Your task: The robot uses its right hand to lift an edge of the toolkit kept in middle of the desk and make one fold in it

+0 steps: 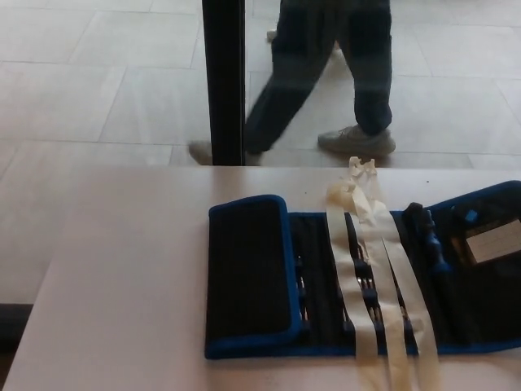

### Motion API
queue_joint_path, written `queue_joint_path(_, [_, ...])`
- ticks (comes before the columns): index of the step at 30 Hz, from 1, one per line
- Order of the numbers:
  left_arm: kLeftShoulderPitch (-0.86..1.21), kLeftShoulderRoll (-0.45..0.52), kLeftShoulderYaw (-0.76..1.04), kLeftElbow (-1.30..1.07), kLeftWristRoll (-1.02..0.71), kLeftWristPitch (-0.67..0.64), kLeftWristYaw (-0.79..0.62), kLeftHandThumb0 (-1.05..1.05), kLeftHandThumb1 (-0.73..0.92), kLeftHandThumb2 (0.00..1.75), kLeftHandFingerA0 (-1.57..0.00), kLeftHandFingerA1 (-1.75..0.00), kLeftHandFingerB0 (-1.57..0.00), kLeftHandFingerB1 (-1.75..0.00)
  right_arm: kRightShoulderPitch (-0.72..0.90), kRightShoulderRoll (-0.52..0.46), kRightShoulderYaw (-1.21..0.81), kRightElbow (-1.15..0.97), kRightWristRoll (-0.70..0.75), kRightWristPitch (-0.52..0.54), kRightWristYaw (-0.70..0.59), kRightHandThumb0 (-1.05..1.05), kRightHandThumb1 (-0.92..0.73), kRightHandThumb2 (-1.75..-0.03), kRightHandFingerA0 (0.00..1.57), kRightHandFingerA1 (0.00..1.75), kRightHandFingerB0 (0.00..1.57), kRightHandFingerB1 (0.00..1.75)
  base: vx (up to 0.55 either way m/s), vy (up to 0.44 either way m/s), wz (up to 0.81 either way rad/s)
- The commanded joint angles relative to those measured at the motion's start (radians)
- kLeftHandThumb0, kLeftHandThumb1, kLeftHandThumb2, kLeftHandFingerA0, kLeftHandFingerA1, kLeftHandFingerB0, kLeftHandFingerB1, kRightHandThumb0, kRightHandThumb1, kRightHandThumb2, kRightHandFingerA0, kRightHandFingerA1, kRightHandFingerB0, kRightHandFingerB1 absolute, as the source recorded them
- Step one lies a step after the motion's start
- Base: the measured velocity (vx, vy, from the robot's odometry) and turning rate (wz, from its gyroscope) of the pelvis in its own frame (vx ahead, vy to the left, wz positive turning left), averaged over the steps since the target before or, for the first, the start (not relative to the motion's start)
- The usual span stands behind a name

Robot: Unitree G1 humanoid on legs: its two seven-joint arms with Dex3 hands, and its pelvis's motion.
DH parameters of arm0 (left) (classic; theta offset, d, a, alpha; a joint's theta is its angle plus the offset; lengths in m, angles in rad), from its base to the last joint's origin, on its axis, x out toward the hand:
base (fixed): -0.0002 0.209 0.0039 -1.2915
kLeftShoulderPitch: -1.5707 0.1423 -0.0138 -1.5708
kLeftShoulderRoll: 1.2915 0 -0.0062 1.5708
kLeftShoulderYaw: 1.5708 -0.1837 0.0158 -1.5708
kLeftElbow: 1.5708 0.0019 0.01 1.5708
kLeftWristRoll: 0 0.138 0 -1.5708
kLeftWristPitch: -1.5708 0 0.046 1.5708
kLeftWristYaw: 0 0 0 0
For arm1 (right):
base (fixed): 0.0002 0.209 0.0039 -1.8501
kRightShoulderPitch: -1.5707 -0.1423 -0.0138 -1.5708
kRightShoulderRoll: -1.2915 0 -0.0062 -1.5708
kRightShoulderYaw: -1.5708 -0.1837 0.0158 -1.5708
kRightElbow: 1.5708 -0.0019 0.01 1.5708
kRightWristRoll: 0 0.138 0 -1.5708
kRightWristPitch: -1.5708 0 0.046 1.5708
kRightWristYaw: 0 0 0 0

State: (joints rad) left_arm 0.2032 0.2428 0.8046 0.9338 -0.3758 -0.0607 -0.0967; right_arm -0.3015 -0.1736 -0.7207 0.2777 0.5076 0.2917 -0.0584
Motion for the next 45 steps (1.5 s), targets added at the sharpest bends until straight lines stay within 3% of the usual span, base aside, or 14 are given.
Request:
queue_joint_path(1, [0.017, 0.014, 0.001, -0.02, -0.046, 0.011, -0.008, -0.91, 0.91, 0.87, -0.42, -0.56, -0.24, -0.43, 0.019, 0.001, 0.016, 0.038, 0.008, 0.047, -0.051, -0.73, -0.69, -0.98, 0.29, 0.56, 0.18, 0.48, 0.0, 0.0, 0.0])
queue_joint_path(10, [0.01, 0.027, -0.012, 0.013, -0.057, -0.001, -0.003, -0.93, 0.92, 0.87, -0.43, -0.53, -0.28, -0.43, 0.007, -0.024, 0.042, 0.153, -0.008, 0.046, -0.067, -0.76, -0.7, -0.99, 0.23, 0.54, 0.11, 0.46, 0.0, 0.0, 0.0])
queue_joint_path(15, [0.012, 0.029, -0.013, -0.003, -0.066, 0.01, 0.006, -0.93, 0.92, 0.87, -0.44, -0.56, -0.29, -0.44, -0.015, -0.022, 0.05, 0.209, -0.02, 0.026, -0.109, -0.73, -0.7, -0.99, 0.28, 0.57, 0.14, 0.47, 0.0, 0.0, 0.0])
queue_joint_path(16, [0.017, 0.032, -0.021, 0.005, -0.059, -0.002, -0.013, -0.93, 0.91, 0.88, -0.38, -0.52, -0.24, -0.42, -0.026, -0.018, 0.05, 0.228, -0.027, 0.027, -0.135, -0.73, -0.7, -1.01, 0.31, 0.58, 0.14, 0.47, 0.0, 0.0, 0.0])
queue_joint_path(22, [0.011, 0.034, -0.022, 0.01, -0.068, -0.001, -0.001, -0.94, 0.87, 0.93, -0.41, -0.57, -0.3, -0.53, -0.032, 0.011, 0.081, 0.241, -0.032, 0.029, -0.146, -0.71, -0.71, -0.98, 0.27, 0.56, 0.16, 0.48, 0.0, 0.0, 0.0])
queue_joint_path(25, [0.014, 0.036, -0.026, 0.002, -0.074, 0.004, 0.004, -0.93, 0.92, 0.87, -0.44, -0.56, -0.29, -0.45, -0.04, 0.055, 0.124, 0.221, -0.03, 0.033, -0.138, -0.7, -0.71, -0.98, 0.29, 0.57, 0.18, 0.49, 0.0, 0.0, 0.0])
queue_joint_path(31, [0.012, 0.046, -0.023, 0.018, -0.083, 0.001, 0.005, -0.94, 0.92, 0.88, -0.44, -0.56, -0.28, -0.46, -0.05, 0.146, 0.128, 0.174, 0.003, 0.056, -0.195, -0.69, -0.71, -1.01, 0.32, 0.58, 0.14, 0.47, 0.0, 0.0, 0.0])
queue_joint_path(41, [0.005, 0.046, -0.04, 0.027, -0.076, -0.015, 0.016, -0.93, 0.92, 0.88, -0.45, -0.55, -0.29, -0.44, 0.033, 0.326, 0.112, 0.0, 0.094, 0.077, -0.217, -0.73, -0.75, -1.03, 0.23, 0.56, 0.09, 0.47, 0.0, 0.0, 0.0])
queue_joint_path(42, [0.012, 0.046, -0.049, 0.016, -0.07, -0.017, 0.01, -0.93, 0.91, 0.89, -0.42, -0.55, -0.27, -0.43, 0.044, 0.343, 0.112, -0.023, 0.104, 0.079, -0.221, -0.72, -0.92, -0.7, 0.26, 0.49, 0.11, 0.36, 0.0, 0.0, 0.0])
queue_joint_path(43, [0.008, 0.049, -0.047, 0.023, -0.074, -0.016, 0.011, -0.93, 0.91, 0.89, -0.43, -0.55, -0.29, -0.43, 0.051, 0.351, 0.114, -0.038, 0.112, 0.079, -0.218, -0.72, -0.91, -0.7, 0.24, 0.49, 0.1, 0.34, 0.0, 0.0, 0.0])
queue_joint_path(44, [0.005, 0.051, -0.045, 0.027, -0.079, -0.013, 0.016, -0.89, 0.92, 0.86, -0.45, -0.52, -0.32, -0.39, 0.057, 0.358, 0.118, -0.052, 0.115, 0.08, -0.22, -0.72, -0.74, -1.04, 0.22, 0.56, 0.09, 0.47, 0.0, 0.0, 0.0])
queue_joint_path(45, [0.004, 0.051, -0.042, 0.021, -0.081, -0.005, 0.031, -0.95, 0.86, 0.94, -0.43, -0.55, -0.29, -0.44, 0.062, 0.368, 0.132, -0.086, 0.108, 0.082, -0.232, -0.73, -0.72, -1.04, 0.27, 0.59, 0.13, 0.49, 0.0, 0.0, 0.0])
